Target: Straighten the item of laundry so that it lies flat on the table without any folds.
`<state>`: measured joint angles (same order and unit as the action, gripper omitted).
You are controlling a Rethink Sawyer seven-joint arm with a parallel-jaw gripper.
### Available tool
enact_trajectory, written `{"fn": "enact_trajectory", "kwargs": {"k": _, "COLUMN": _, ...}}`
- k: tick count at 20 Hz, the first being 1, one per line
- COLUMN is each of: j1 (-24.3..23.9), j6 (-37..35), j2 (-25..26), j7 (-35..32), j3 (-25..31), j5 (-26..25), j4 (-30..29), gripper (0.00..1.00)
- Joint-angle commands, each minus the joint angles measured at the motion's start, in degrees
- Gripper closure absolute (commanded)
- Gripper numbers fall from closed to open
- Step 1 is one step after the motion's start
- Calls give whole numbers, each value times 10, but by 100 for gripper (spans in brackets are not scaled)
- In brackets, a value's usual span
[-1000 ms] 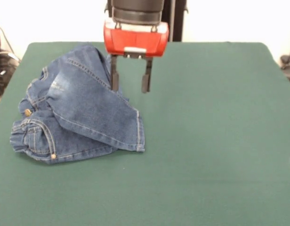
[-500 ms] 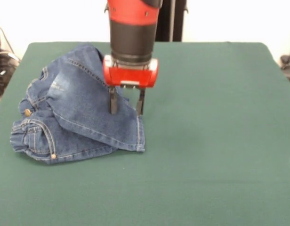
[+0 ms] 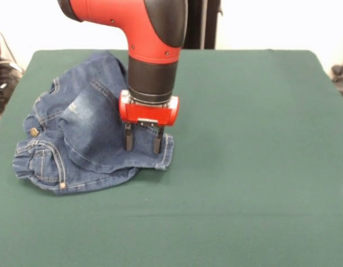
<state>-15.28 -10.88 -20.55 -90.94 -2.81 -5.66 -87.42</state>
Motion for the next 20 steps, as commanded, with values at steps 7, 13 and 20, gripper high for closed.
{"fn": "enact_trajectory", "kwargs": {"k": 7, "j1": -4, "j6": 76, "j2": 102, "j7": -126, "j3": 22, "j5": 37, "j4": 20, "gripper": 0}}
{"fn": "enact_trajectory", "kwargs": {"k": 13, "j1": -20, "j6": 54, "j2": 96, "j7": -102, "j3": 39, "j5": 24, "j4": 12, "gripper": 100}}
{"fn": "enact_trajectory", "kwargs": {"k": 20, "j1": -18, "j6": 59, "j2": 91, "j7": -111, "j3": 31, "j5": 28, "j4": 2, "gripper": 100}}
